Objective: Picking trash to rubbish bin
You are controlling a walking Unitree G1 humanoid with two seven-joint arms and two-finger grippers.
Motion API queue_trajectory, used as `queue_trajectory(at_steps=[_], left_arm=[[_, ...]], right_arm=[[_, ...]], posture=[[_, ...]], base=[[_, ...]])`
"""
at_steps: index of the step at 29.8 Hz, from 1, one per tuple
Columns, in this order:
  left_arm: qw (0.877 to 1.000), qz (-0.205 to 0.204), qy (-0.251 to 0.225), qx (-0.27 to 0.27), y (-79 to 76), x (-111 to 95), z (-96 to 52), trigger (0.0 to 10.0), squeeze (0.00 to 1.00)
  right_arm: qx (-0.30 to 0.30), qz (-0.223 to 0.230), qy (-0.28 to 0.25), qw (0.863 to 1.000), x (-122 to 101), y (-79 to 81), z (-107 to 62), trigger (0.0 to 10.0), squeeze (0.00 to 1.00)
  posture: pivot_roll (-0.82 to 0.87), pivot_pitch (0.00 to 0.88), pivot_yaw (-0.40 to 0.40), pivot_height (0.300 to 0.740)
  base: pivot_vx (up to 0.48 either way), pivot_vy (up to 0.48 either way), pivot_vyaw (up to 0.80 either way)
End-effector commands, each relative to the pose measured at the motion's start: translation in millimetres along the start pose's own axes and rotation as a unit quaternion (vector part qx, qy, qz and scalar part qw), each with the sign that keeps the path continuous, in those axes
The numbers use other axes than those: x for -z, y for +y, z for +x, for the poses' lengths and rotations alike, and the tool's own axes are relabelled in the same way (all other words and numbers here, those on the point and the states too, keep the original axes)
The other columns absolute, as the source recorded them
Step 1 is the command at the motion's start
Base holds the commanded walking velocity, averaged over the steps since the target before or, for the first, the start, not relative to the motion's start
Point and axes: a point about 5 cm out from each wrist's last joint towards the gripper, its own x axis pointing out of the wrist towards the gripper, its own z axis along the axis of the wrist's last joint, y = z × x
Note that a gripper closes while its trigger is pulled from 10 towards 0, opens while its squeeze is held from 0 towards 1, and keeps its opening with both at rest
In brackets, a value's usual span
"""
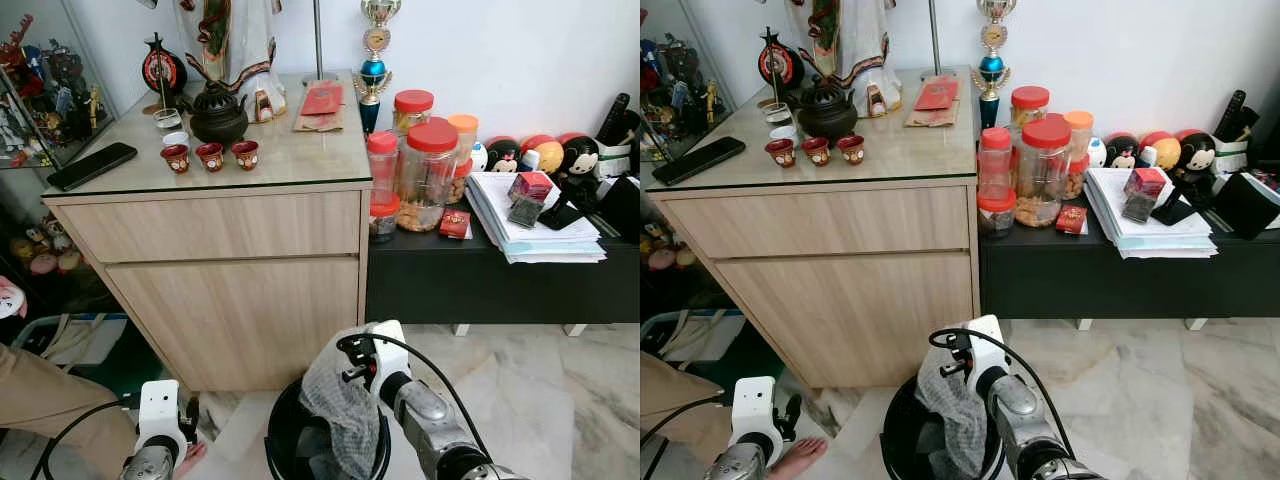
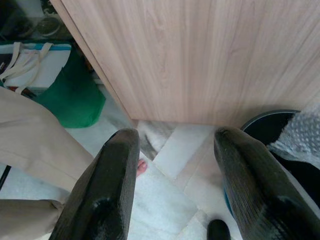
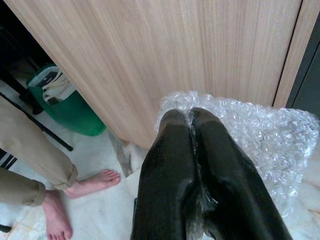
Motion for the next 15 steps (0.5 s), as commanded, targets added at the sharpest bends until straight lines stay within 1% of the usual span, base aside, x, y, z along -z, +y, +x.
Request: queue_trajectory(at_steps=[1, 15], left_arm=[[1.0, -0.002, 0.009, -0.007, 4.1, 2.0, -0.4, 10.0, 0.0], [1.0, -0.003, 0.008, -0.006, 2.8, 1.3, 0.1, 10.0, 0.0]], right_arm=[[0.0, 0.001, 0.005, 1.0, 1.3, 2.0, 0.7, 10.0, 0.0], [0.003, 0.0, 0.002, 1.0, -1.3, 3.4, 2.6, 10.0, 0.0]], posture=[[0.1, 0.0, 0.075, 0.74], [0.09, 0.0, 0.07, 0.74]], base=[[0.0, 0.0, 0.0], [0.0, 0.0, 0.0]])
